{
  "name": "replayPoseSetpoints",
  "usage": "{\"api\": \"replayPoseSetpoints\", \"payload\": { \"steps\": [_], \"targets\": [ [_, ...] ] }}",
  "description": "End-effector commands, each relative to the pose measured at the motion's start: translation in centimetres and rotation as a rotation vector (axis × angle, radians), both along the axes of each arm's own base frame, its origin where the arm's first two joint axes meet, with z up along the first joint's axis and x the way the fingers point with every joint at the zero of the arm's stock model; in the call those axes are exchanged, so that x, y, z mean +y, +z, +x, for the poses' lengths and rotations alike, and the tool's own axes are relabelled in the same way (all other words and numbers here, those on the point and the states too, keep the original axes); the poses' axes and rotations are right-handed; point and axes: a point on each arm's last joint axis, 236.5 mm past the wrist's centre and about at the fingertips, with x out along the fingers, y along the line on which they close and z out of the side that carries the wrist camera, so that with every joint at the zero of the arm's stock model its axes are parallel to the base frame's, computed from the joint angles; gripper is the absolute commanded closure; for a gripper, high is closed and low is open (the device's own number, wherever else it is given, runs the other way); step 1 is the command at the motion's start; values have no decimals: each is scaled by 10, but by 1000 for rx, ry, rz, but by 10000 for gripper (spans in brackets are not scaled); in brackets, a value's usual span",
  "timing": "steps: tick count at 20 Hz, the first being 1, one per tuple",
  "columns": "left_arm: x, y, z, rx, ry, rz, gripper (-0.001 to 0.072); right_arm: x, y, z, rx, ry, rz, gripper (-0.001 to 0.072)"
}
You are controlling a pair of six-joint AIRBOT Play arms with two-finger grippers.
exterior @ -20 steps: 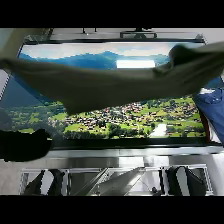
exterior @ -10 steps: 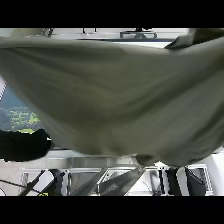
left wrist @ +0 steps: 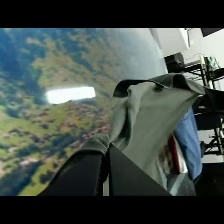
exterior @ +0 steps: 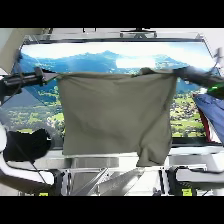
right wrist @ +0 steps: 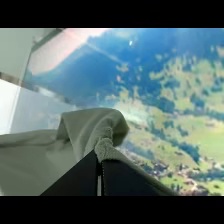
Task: Fold the shirts.
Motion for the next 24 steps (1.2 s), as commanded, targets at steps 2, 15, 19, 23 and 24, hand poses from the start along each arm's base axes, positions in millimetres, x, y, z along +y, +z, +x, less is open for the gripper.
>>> {"api": "replayPoseSetpoints", "payload": {
  "steps": [2, 15, 19, 23, 24],
  "targets": [
    [6, -75, 43, 102, -3, -13, 689, -6, -89, 48, 109, -70, 214, 696],
    [32, -138, 15, 342, -179, 201, 697, -36, -107, 10, 235, 148, 155, 696],
    [32, -167, -3, 431, -182, 205, 697, -53, -152, -20, 421, 163, 21, 695],
    [33, -187, -9, 471, -157, 211, 697, -58, -166, -22, 449, 147, -11, 695],
    [34, -190, -11, 479, -158, 219, 697, -59, -171, -23, 462, 145, -14, 695]
  ]
}}
